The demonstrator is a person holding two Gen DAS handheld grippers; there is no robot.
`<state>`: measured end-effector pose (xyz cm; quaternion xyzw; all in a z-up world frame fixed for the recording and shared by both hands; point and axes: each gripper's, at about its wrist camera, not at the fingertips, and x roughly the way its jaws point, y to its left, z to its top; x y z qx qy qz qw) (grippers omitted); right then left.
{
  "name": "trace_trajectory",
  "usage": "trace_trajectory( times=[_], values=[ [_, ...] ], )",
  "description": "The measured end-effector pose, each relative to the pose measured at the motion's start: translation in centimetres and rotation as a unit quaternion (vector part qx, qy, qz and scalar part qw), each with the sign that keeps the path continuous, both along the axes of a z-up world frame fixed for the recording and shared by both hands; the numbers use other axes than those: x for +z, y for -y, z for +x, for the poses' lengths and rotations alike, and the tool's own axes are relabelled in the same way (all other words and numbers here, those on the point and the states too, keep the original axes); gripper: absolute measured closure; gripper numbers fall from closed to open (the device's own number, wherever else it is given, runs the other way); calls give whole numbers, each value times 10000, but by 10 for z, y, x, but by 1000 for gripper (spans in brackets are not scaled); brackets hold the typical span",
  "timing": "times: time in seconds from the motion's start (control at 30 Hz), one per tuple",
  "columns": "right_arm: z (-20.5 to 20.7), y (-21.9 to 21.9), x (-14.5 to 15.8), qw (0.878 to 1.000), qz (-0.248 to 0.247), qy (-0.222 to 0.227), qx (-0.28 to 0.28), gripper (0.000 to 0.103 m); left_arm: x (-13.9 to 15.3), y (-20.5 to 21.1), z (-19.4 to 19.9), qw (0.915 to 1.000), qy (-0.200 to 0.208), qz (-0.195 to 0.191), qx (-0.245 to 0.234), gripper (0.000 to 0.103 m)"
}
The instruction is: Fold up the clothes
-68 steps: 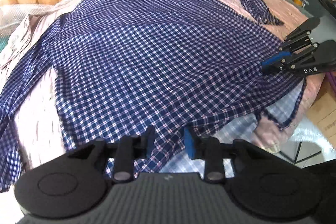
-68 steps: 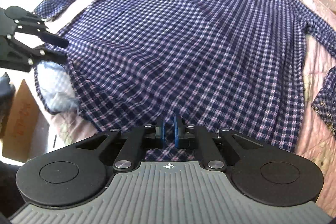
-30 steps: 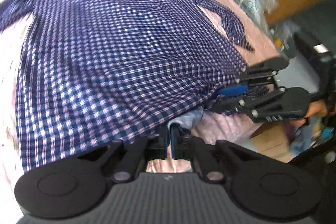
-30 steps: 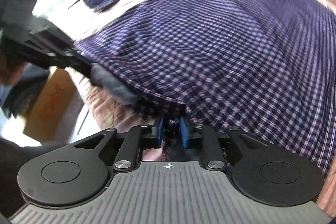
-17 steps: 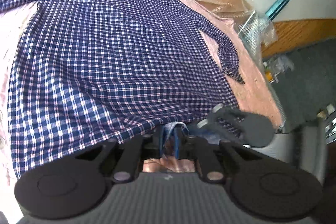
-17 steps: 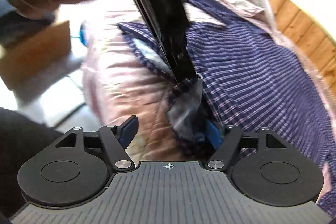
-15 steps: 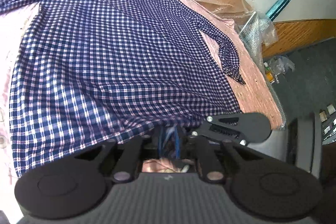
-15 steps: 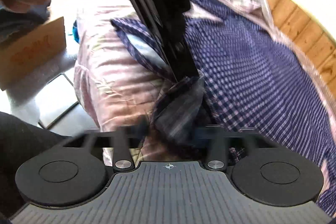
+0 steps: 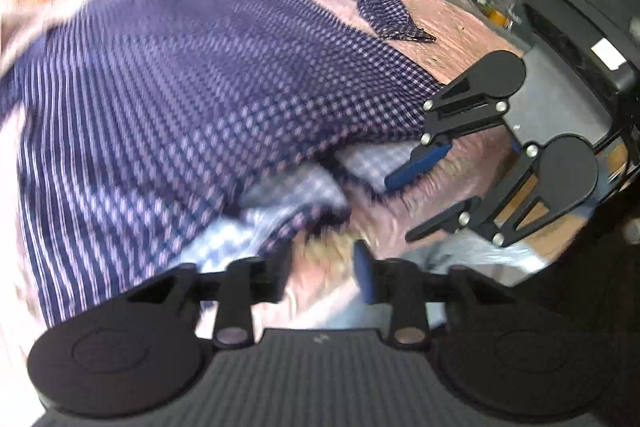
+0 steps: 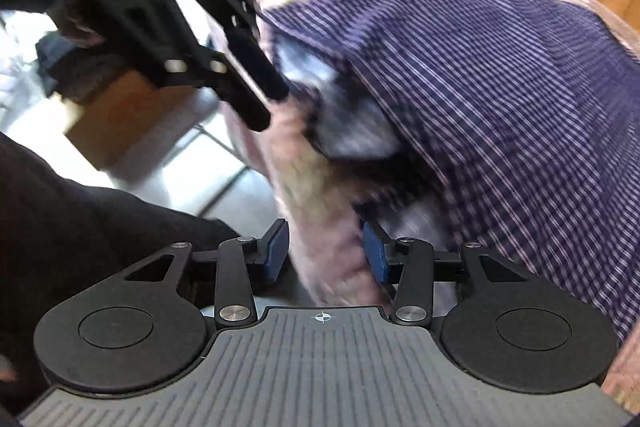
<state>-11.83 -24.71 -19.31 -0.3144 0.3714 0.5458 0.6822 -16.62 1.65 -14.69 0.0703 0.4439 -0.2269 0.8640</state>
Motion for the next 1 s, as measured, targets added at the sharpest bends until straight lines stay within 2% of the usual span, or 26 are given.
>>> trace_trajectory(
  times=[0.1, 0.17, 0.23, 0.3, 0.37, 0.53, 0.63, 0.7, 0.73, 0.77, 0.8, 0.83, 0.87, 0.9, 0.93, 0.97, 1.0],
  values=[
    [0, -3, -15, 9993, -155, 328, -16, 61, -17, 27, 4, 9946, 341, 821, -538, 56],
    [1, -6, -18, 9989, -187, 436, -17, 62, -28, 41, 1, 9828, 548, 1466, -977, 57],
    [4, -4, -16, 9991, -176, 379, -93, 65, -35, 48, -3, 9712, 756, 1847, -1304, 57],
    [9, -1, -12, 9994, -123, 243, -230, 73, -34, 49, -5, 9628, 949, 2051, -1481, 59],
    [14, 1, -10, 9992, -73, 152, -362, 75, -30, 47, -6, 9557, 1147, 2196, -1588, 59],
    [19, -1, -8, 9986, 1, 169, -496, 74, -30, 51, -7, 9334, 1384, 2583, -2070, 59],
    [17, -6, -10, 9987, -13, 291, -412, 69, -38, 58, -6, 9111, 1516, 2904, -2501, 60],
    [17, -9, -13, 9986, -41, 349, -401, 70, -36, 60, -11, 9032, 1592, 2981, -2647, 60],
    [17, -11, -15, 9985, -54, 378, -397, 71, -36, 60, -12, 9024, 1609, 2971, -2676, 61],
    [21, -9, -11, 9984, 21, 280, -492, 81, -35, 59, -9, 9066, 1569, 2900, -2635, 70],
    [26, -7, -8, 9980, 103, 173, -595, 93, -35, 58, -7, 9107, 1528, 2828, -2595, 87],
    [31, -5, -5, 9974, 185, 67, -698, 95, -33, 56, -4, 9205, 1445, 2654, -2476, 94],
    [36, -3, -1, 9964, 267, -40, -800, 96, -25, 48, 4, 9456, 1225, 2155, -2109, 95],
    [41, -1, 2, 9952, 349, -147, -902, 97, -18, 41, 12, 9659, 999, 1646, -1732, 95],
    [45, 1, 6, 9937, 431, -254, -1004, 97, -11, 34, 19, 9815, 768, 1129, -1346, 95],
    [50, 4, 9, 9919, 512, -361, -1105, 97, -5, 26, 26, 9922, 515, 591, -966, 95],
    [55, 6, 13, 9898, 594, -467, -1207, 97, -5, 14, 28, 9979, 202, -1, -623, 95]
  ],
)
